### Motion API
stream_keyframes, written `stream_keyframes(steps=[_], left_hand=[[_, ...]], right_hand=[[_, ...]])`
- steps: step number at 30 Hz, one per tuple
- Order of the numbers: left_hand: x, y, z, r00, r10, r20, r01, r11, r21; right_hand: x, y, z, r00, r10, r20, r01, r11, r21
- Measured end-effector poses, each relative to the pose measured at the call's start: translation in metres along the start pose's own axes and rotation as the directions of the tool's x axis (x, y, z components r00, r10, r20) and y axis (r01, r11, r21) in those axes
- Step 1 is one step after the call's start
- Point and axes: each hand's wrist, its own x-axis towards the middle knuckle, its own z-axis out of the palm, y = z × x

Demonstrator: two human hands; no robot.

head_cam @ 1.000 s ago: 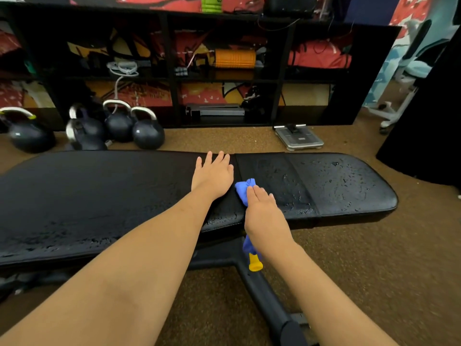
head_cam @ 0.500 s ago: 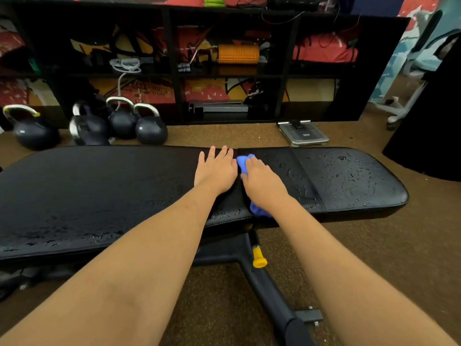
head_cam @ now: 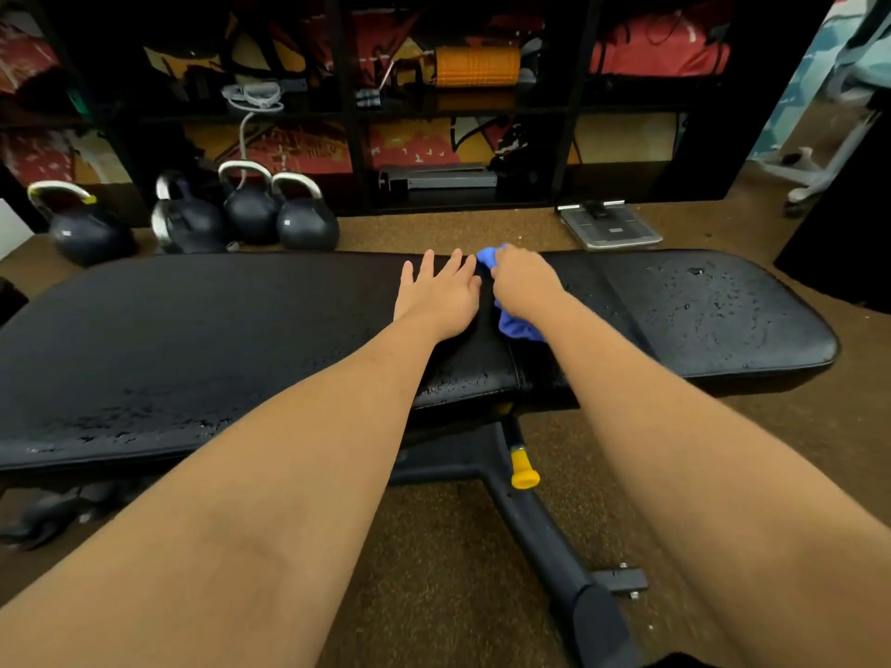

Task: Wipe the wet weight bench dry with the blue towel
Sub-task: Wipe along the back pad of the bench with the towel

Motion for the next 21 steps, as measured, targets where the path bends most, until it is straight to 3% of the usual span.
stream_keyframes(steps=[4, 9, 13, 17, 21], left_hand=[[0.001, 0.0, 0.001, 1.0, 0.001, -0.004, -0.001, 1.0, -0.009], [-0.002, 0.003, -0.001, 1.0, -0.002, 0.001, 0.002, 1.0, -0.005], [-0.003, 0.003, 0.0, 1.0, 0.0, -0.022, 0.0, 1.0, 0.004], [-0.003, 0.003, 0.002, 0.999, 0.003, -0.046, -0.003, 1.0, 0.008], [-0.002, 0.002, 0.003, 0.998, 0.001, -0.058, 0.0, 1.0, 0.011]], right_hand=[[0.004, 0.0, 0.003, 0.999, -0.003, -0.053, 0.004, 1.0, 0.006], [-0.079, 0.004, 0.018, 0.989, -0.034, -0.146, 0.038, 0.999, 0.022], [-0.138, 0.01, 0.022, 0.974, -0.176, -0.142, 0.166, 0.983, -0.079], [-0.099, 0.013, 0.019, 0.983, -0.07, -0.17, 0.075, 0.997, 0.021], [-0.006, 0.026, 0.008, 0.999, 0.042, -0.021, -0.041, 0.997, 0.059]])
